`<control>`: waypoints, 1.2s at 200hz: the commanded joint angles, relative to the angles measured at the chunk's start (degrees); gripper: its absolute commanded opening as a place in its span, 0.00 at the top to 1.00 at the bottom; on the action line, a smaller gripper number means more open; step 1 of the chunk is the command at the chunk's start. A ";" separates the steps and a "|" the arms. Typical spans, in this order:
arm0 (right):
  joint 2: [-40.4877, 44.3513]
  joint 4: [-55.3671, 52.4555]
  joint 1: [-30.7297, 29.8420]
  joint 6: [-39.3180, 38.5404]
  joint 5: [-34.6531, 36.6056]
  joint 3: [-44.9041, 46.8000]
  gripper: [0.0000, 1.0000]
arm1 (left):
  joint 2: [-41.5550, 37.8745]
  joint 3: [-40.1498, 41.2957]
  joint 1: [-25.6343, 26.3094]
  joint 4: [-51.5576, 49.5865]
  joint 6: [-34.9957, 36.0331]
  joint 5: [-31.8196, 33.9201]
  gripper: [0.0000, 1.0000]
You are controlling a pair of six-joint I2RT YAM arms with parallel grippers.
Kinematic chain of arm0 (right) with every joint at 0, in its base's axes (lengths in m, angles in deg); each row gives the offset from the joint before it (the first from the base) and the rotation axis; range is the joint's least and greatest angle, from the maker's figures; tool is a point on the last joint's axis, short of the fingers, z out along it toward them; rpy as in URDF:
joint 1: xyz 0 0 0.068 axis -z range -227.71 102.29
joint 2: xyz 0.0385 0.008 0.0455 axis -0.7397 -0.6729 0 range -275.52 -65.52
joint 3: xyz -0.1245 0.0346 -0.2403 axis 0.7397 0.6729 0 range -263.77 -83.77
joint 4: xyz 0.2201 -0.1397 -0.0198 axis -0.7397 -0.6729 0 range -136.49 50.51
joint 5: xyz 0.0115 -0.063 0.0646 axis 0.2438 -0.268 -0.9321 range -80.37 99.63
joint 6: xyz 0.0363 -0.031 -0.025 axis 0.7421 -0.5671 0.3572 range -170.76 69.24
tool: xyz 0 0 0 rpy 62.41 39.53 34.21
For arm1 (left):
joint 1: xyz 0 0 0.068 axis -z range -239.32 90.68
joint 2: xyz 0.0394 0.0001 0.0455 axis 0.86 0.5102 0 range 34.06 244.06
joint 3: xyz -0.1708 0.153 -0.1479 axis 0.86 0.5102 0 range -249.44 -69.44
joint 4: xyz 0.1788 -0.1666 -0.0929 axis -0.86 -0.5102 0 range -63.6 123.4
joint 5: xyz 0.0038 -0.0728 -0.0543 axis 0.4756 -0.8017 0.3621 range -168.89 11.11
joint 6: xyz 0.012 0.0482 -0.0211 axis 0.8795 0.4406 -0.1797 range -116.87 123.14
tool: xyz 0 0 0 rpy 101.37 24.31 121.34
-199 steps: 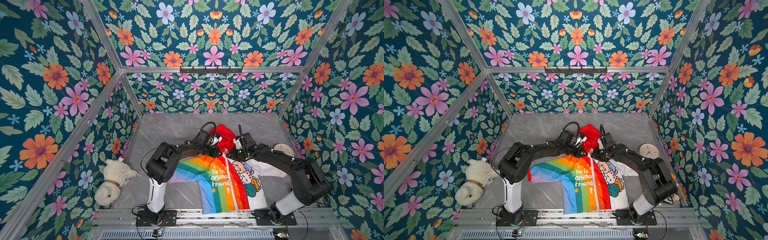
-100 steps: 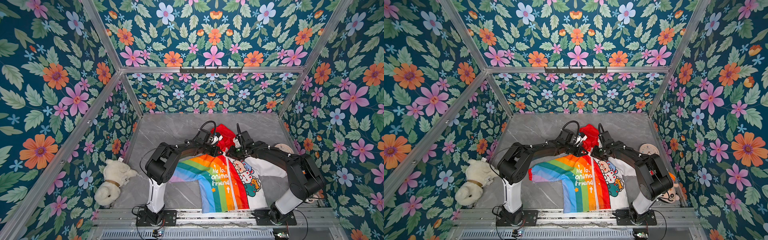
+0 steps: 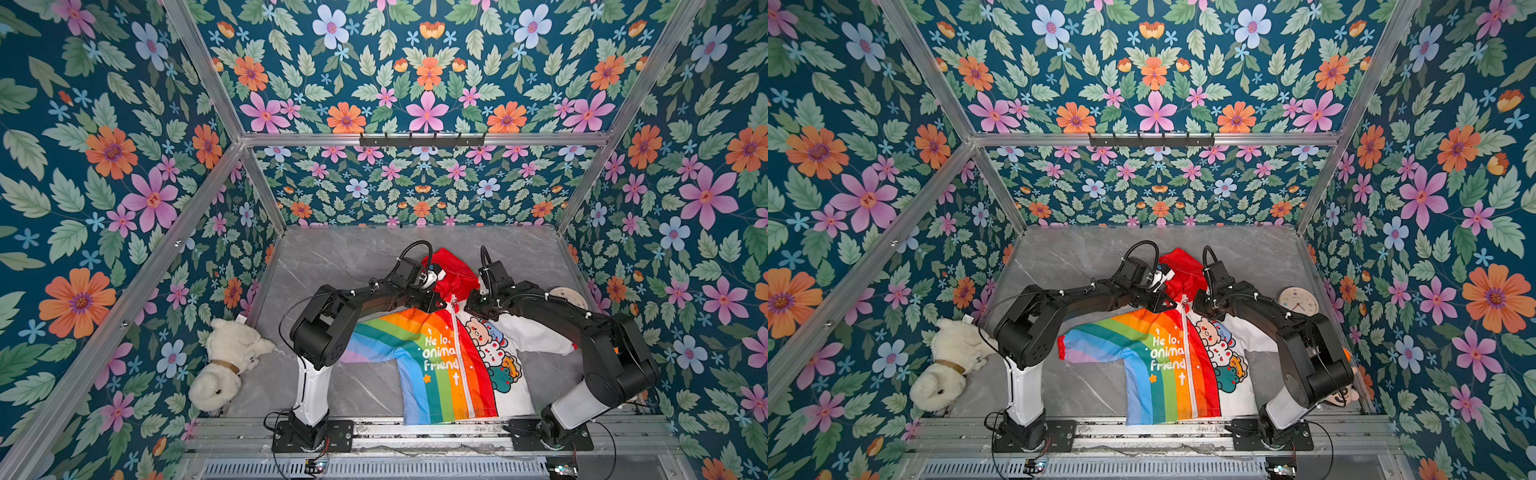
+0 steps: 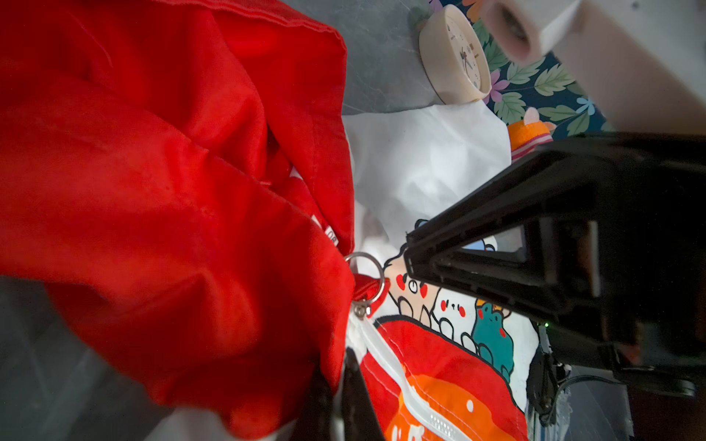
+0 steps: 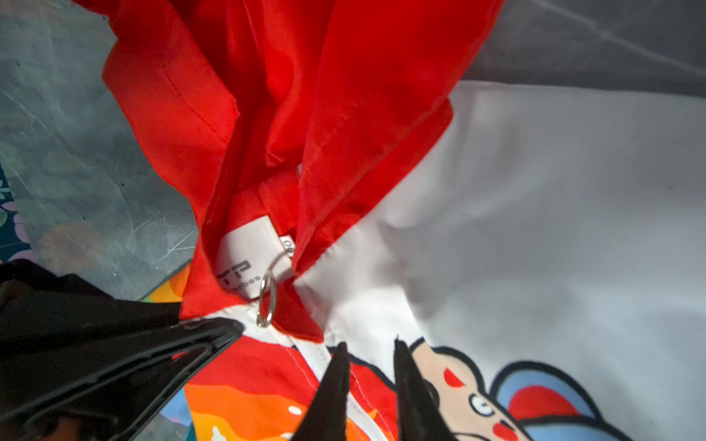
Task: Unzip the jacket
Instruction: Unzip the zipper on the jacket.
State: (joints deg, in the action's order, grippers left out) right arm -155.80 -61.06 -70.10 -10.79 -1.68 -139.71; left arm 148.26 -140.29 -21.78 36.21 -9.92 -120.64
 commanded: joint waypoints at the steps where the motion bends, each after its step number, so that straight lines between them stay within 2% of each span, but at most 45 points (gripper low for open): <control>1: 2.85 3.28 -0.11 -0.15 -0.50 1.69 0.78 | -0.46 -0.36 -0.01 0.00 0.84 0.05 1.00; 19: 3.42 4.87 0.87 0.42 -4.43 1.68 0.76 | -0.63 -0.34 -0.01 0.09 0.84 0.18 1.00; 45: 2.40 12.39 3.48 3.77 -14.59 2.76 0.66 | -0.64 -0.43 -0.01 0.09 0.84 0.10 1.00; 114: -6.43 7.25 3.53 1.87 -17.05 -4.24 0.70 | -0.68 -0.43 -0.05 0.09 0.85 0.01 1.00; 153: -7.82 6.03 3.56 1.98 -16.50 -4.87 0.70 | -0.47 -0.78 -0.05 0.09 0.84 -0.08 1.00; 240: -7.69 7.77 3.56 1.17 -17.34 -5.33 0.79 | -0.11 -0.96 -0.05 0.36 0.58 -0.78 1.00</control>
State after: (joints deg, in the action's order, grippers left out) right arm -163.80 -54.19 -66.60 -9.02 -18.64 -144.79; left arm 148.19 -140.90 -21.78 36.01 -9.92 -120.75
